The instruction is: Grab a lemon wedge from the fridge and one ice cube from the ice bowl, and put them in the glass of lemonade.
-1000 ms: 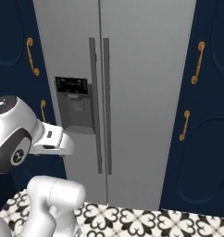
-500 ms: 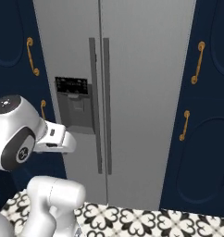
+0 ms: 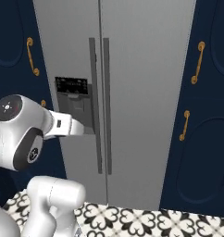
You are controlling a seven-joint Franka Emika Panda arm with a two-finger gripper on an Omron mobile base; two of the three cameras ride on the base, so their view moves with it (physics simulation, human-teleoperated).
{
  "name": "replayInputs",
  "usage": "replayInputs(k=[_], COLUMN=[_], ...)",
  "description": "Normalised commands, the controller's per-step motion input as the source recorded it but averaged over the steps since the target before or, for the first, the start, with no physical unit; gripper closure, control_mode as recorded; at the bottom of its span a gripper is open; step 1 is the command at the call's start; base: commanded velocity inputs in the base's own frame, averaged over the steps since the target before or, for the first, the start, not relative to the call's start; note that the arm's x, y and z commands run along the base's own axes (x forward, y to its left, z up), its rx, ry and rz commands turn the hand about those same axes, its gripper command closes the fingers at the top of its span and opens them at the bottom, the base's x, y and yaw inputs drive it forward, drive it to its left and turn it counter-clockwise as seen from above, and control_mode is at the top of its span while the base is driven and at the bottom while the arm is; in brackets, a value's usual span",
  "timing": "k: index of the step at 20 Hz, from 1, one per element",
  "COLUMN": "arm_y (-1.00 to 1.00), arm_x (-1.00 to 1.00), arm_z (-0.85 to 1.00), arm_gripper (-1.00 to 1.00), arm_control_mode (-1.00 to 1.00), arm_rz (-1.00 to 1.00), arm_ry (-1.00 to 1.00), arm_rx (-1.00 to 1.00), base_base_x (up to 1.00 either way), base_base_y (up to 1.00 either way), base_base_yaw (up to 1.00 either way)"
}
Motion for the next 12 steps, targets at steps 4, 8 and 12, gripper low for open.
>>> replayInputs(k=[4,8,12], arm_y=[-0.03,0.00,-0.01], arm_x=[0.42,0.36,0.47], arm_z=[0.37,0.27,0.33], arm_gripper=[-1.00,-1.00,-1.00], arm_control_mode=[-1.00,-1.00,-1.00], arm_rz=[0.00,0.00,-0.03], arm_ry=[-0.39,-0.30,-0.13], arm_rx=[0.00,0.00,0.00], base_base_x=[0.00,0.00,0.00], base_base_y=[0.00,0.00,0.00], base_base_yaw=[0.00,0.00,0.00])
